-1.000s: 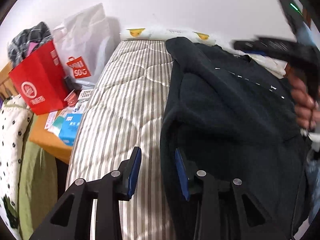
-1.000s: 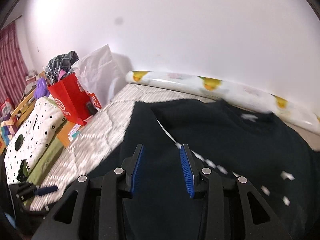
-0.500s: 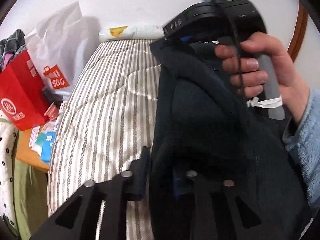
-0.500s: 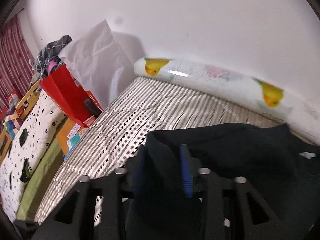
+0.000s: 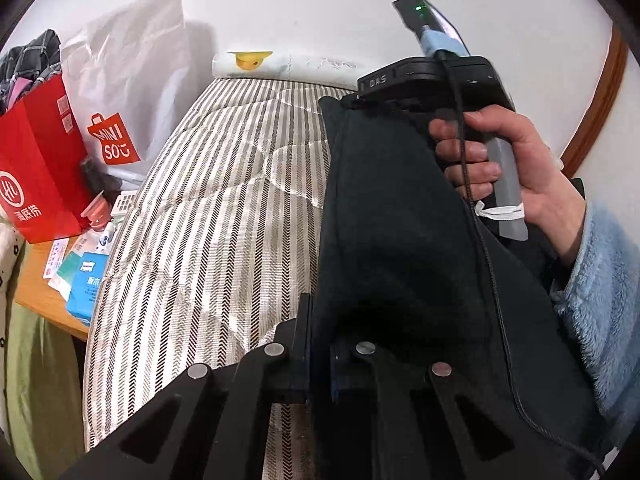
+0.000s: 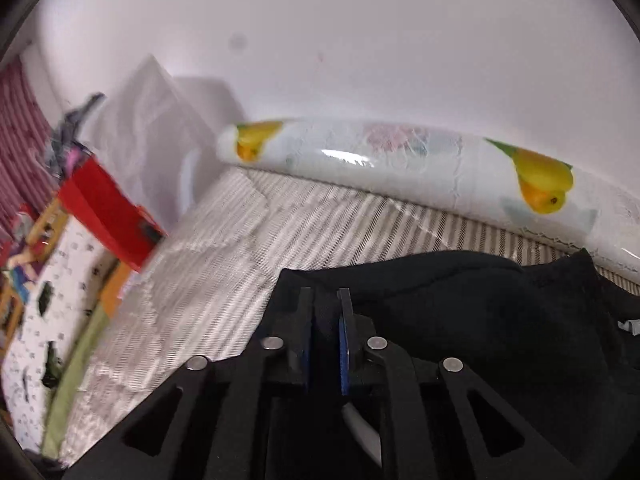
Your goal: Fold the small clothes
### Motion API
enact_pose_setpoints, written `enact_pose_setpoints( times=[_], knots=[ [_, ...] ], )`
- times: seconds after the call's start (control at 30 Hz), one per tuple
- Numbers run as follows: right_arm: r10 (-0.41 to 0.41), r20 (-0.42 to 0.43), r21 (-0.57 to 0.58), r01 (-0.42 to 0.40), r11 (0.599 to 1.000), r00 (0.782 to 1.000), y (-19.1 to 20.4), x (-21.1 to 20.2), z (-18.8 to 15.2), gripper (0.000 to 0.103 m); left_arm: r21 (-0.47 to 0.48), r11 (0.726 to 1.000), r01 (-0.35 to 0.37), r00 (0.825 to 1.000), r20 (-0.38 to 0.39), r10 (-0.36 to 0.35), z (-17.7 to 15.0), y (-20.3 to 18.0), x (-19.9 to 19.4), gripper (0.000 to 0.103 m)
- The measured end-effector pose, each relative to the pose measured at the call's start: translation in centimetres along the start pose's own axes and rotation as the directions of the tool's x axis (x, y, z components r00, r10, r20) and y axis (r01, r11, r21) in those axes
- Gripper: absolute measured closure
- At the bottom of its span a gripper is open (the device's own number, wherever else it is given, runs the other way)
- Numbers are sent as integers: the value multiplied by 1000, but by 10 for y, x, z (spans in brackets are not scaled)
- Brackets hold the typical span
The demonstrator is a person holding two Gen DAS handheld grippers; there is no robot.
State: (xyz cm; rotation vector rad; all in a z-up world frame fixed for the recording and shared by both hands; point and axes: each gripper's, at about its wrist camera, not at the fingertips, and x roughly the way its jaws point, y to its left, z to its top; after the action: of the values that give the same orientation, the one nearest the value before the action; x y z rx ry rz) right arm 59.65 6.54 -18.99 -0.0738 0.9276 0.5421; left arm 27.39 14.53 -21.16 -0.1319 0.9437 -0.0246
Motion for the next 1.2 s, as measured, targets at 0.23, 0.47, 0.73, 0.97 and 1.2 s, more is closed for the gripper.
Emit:
enact_pose_setpoints(
  times=[0.23,0.47,0.73,0.97,1.2],
  knots=[
    [-73,84,32,71,997,994,-18,-82,-13,65,-17,1000,-14,1000,-25,14,-3,1,-7,82],
    [-391,52,47,389,920,919,-88,-195,-123,57,-31,999,15,999,-35,-16,-16,1,-23,78],
    [-562,-74,242,562,791,824,-174,-280,-253,41,-57,998,28,1000,-12,-28,-31,-7,-47,68],
    [-528,-87,285,529,799,845,-188,-262,-267,42,-94,996,-10,1000,-29,8,-39,-16,-59,68],
    [-531,41,280,501,819,846,-178,-288,-266,101,-117,992,-52,998,-30,49,-48,-23,-77,68]
  ],
)
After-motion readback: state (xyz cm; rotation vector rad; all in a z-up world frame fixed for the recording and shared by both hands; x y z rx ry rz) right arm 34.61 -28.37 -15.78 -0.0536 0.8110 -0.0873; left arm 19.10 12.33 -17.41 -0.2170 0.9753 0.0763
